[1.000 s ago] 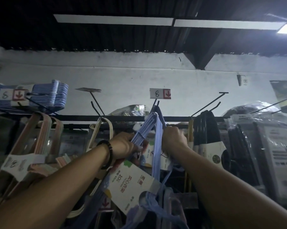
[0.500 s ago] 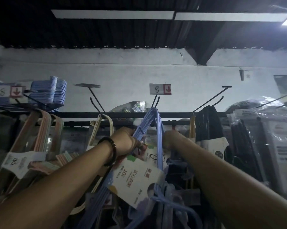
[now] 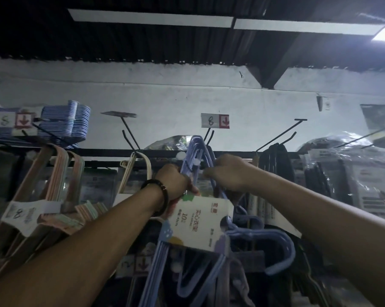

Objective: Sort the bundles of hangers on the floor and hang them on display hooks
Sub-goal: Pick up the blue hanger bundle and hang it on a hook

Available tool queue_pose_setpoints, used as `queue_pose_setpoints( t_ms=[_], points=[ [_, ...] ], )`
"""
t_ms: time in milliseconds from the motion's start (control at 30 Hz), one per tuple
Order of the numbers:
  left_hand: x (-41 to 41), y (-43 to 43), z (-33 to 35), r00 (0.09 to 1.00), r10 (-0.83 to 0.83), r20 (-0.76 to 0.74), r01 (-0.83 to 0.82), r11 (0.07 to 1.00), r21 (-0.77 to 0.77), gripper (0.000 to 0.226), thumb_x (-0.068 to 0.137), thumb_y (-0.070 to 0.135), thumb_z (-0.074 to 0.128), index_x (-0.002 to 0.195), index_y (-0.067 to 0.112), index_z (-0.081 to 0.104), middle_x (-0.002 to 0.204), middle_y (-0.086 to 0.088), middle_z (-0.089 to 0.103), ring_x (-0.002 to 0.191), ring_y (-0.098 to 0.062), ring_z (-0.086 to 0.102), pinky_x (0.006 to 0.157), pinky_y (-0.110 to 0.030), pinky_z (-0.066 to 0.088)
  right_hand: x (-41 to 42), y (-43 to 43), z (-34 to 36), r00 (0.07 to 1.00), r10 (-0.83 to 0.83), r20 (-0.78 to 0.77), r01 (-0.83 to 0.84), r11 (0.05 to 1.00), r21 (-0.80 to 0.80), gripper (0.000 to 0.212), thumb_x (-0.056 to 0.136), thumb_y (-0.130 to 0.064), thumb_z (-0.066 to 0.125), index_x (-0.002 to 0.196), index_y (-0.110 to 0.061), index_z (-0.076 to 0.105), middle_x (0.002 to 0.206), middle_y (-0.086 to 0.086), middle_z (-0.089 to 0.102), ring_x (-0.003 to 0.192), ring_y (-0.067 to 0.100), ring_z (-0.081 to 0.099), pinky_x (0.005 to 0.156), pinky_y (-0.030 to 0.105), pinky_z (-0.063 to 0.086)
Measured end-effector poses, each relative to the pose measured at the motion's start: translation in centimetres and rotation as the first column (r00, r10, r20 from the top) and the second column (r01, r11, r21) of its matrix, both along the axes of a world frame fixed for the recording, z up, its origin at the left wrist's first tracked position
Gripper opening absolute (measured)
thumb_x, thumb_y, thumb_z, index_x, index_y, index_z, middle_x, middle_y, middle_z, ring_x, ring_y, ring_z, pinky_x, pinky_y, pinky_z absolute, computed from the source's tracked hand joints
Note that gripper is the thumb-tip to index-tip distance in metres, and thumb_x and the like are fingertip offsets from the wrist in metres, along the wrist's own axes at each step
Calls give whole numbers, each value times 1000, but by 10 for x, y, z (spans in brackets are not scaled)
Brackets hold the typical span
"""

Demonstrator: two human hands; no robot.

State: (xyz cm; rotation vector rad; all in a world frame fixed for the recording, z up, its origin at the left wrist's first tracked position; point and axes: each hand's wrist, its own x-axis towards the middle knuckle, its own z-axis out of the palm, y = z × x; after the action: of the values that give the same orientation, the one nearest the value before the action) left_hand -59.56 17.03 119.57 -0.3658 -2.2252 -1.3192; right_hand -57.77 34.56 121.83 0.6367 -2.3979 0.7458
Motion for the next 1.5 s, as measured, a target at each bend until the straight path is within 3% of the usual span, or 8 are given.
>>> queue_pose_setpoints(
  t_ms=[67,133,300,533,900,1067,1200,1500],
  points=[
    [1,10,3,1000,11,-10,-11,1000,-3,32,81,25,78,103,5,66,92,-14,79,82,-34,78,82,-53,64,2,-8,3,981,-186,-54,193,966,171,24,106,-21,49,111,-6,67,119,14,69,106,29,66,75,31,45],
    [-5,18,7,999,16,-36,-15,1000,8,25,97,31,67,102,7,64,91,-10,79,76,-29,77,78,-45,65,-2,-5,10,944,-299,-142,328,900,286,25,106,-18,48,111,-2,66,118,12,68,96,25,65,70,28,43],
    [-3,25,-1,982,-5,-188,-35,978,-208,48,104,47,47,108,3,68,85,-10,77,75,-24,75,73,-40,60,-27,8,36,900,-370,-231,415,890,190,8,96,-11,62,100,-4,58,78,0,50,68,16,53,63,29,44],
    [-8,23,-14,962,-131,-237,86,978,-192,39,111,24,37,148,39,38,103,5,70,85,-6,71,60,-17,58,-32,6,34,834,-383,-397,465,876,131,14,95,-8,60,93,-14,47,72,1,47,70,23,58,49,27,33],
    [-33,16,-1,933,-92,-347,-2,965,-262,54,111,20,34,160,42,28,109,-20,73,93,-38,73,79,-53,60,-54,9,24,845,-402,-353,425,905,-15,4,98,-5,55,98,-1,56,83,6,52,62,16,48,49,24,36],
    [-61,21,-12,969,-28,-244,-36,967,-253,62,109,14,40,159,47,25,113,-4,72,93,-25,75,70,-35,62,-77,7,11,871,-378,-313,378,924,-65,24,97,-5,65,113,0,49,80,3,45,61,10,44,48,19,34],
    [-94,25,-38,932,157,-326,-246,935,-255,58,95,7,47,146,35,41,116,-7,66,97,-24,68,80,-44,61,-104,-3,1,886,-409,-217,409,911,-46,25,99,-8,61,121,-1,50,85,6,48,79,23,55,70,33,48],
    [-114,38,-57,947,221,-235,-275,933,-233,70,97,17,48,161,24,22,137,-13,61,115,-32,64,99,-50,55,-126,9,-15,861,-470,-192,500,851,158,43,100,-16,63,137,-3,46,119,14,63,94,28,61,73,40,47]
  ],
)
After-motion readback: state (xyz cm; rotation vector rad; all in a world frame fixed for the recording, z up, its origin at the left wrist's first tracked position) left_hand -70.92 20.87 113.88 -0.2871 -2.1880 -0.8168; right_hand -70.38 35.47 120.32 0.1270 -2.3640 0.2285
